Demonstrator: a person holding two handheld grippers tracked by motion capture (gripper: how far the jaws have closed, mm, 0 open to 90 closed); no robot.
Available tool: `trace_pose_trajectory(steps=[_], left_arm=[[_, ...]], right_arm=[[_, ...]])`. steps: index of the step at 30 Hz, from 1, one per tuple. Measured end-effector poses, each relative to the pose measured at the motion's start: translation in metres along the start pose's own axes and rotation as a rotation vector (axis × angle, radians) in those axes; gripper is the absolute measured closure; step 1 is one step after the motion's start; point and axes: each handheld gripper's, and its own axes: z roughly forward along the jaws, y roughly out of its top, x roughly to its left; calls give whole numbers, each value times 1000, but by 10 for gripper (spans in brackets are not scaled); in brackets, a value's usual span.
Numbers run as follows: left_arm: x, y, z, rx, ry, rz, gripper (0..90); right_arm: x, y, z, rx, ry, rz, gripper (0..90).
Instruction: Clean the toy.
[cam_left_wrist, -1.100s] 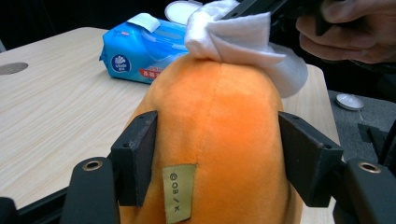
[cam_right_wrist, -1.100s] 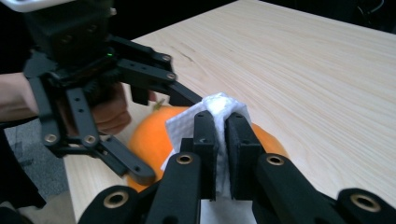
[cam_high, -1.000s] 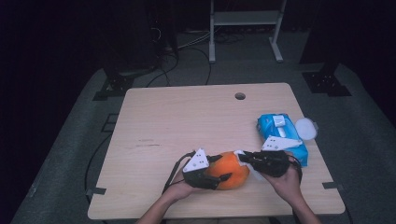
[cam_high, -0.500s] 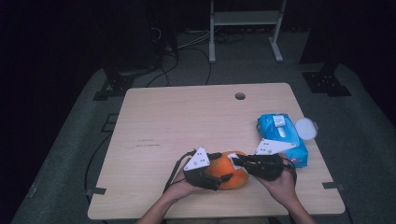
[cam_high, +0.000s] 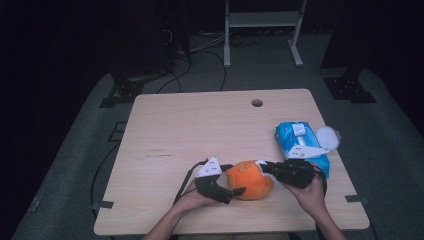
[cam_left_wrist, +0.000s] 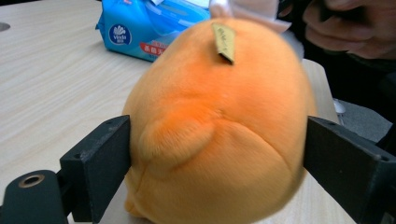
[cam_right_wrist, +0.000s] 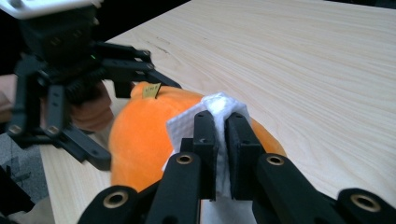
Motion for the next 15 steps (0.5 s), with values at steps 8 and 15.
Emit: trace_pose_trajectory(steps=[8, 15], left_arm=[[-7, 3, -3, 27, 37, 53, 290], [-6, 3, -2, 17, 28, 47, 307]], right_arm=[[30, 12, 8, -2, 21, -105, 830], [-11, -1, -1, 10, -30, 20, 830]])
